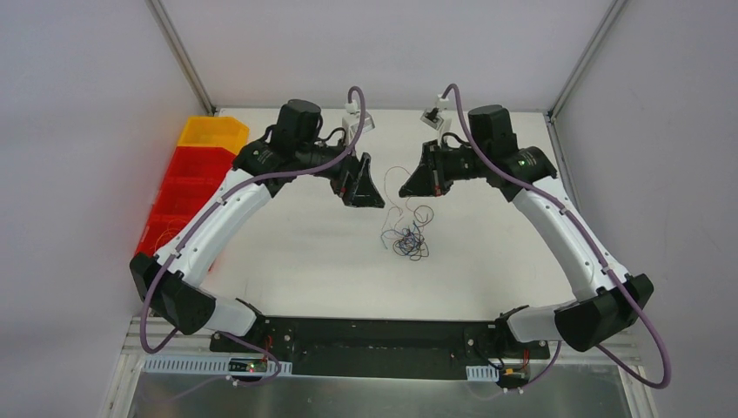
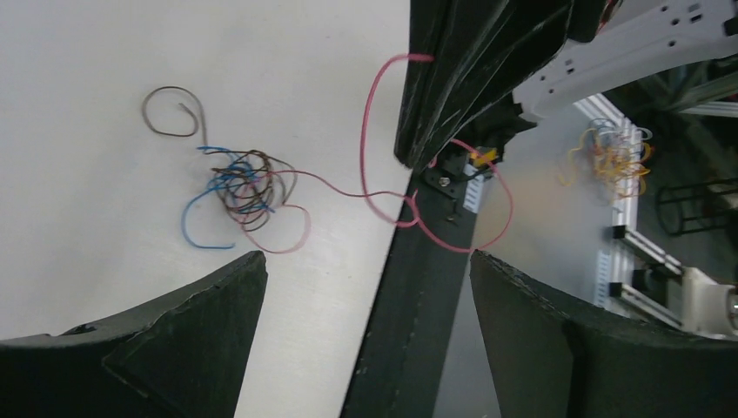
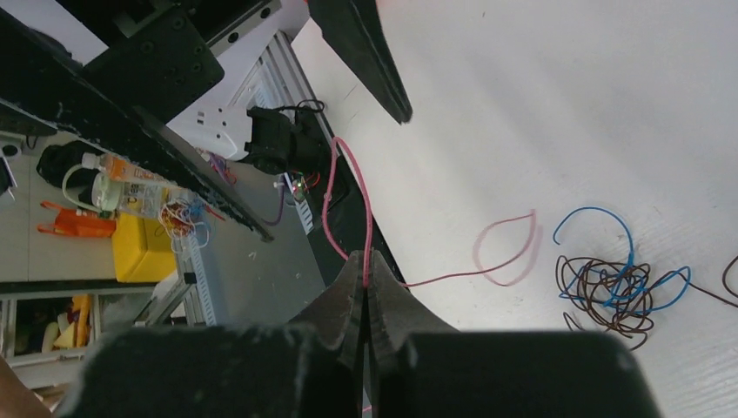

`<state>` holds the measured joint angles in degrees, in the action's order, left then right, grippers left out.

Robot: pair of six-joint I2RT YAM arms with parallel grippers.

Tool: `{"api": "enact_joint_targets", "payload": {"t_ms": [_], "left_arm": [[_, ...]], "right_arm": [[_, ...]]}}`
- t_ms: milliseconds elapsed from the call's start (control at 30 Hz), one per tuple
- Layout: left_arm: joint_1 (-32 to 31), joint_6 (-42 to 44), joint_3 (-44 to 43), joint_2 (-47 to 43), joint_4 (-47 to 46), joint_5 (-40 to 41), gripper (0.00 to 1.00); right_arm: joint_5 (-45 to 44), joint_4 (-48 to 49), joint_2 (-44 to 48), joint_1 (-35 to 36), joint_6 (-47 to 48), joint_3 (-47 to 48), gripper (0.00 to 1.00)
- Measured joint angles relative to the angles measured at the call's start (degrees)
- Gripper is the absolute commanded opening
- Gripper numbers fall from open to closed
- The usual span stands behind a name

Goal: Untangle the cables

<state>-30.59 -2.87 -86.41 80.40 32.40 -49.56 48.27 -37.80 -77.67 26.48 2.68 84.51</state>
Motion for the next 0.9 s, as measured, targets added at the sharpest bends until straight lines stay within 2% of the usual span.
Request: {"api": "enact_joint_targets", "payload": {"t_ms": [100, 167, 233, 333, 367, 400, 433, 467, 500, 567, 600, 633, 733, 900], "left_arm": [[-1.31, -4.98, 1.51, 0.13, -2.32, -1.46, 0.85], [-1.33, -8.2, 2.29, 0.22, -4.26, -2.27, 0.74], [-1.27, -10.58, 2.78, 0.57, -5.77, -2.49, 0.53], [-0.98, -13.73, 3.13, 1.79, -7.5, -2.49, 0.06], [-0.57, -14.58, 3.32, 2.1, -7.98, -2.56, 0.0], [-0.07, -15.32, 3.61, 2.27, -8.26, -2.78, 0.0], [0.52, -15.76, 3.8, 2.29, -8.46, -2.95, 0.0], [1.6, -16.11, 3.89, 2.29, -8.55, -3.1, 0.0], [2.86, -16.39, 3.89, 2.16, -8.76, -3.41, 0.0], [5.53, -17.18, 3.91, 1.57, -9.11, -3.74, 0.0], [7.43, -17.53, 3.91, 0.98, -9.27, -3.91, 0.0], [9.49, -17.84, 3.91, 0.17, -9.29, -3.93, 0.0], [15.91, -17.81, 3.85, -2.67, -8.44, -3.87, 0.0], [30.42, -10.43, -0.81, -6.34, 2.95, -1.75, 0.0]], "right_arm": [[-0.31, -0.79, 0.0, 2.01, 1.7, -0.04, 0.0], [-0.46, -1.07, 0.0, 3.21, 2.75, -0.39, 0.0], [-0.48, -1.16, 0.0, 3.85, 3.3, -1.09, 0.0], [-0.57, -1.29, 0.0, 4.15, 3.69, -2.38, 0.0], [-0.68, -1.31, 0.0, 4.17, 3.78, -2.71, 0.0], [-0.85, -1.38, 0.0, 4.17, 3.89, -3.19, 0.01], [-1.05, -1.38, 0.0, 4.17, 3.98, -3.58, 0.07], [-1.38, -1.36, 0.02, 4.22, 4.02, -4.09, 0.18], [-1.73, -1.18, 0.04, 4.22, 4.07, -4.7, 0.32], [-2.67, -1.03, 0.11, 4.22, 4.17, -6.27, 0.68], [-3.13, -1.01, 0.11, 4.22, 4.2, -7.19, 0.81], [-3.63, -1.01, 0.11, 4.22, 3.78, -7.91, 0.89], [-6.58, -1.62, 0.09, 4.11, 4.5, -9.4, 0.98], [-10.12, -2.03, 0.11, 1.73, 5.31, -10.38, 1.0]]}}
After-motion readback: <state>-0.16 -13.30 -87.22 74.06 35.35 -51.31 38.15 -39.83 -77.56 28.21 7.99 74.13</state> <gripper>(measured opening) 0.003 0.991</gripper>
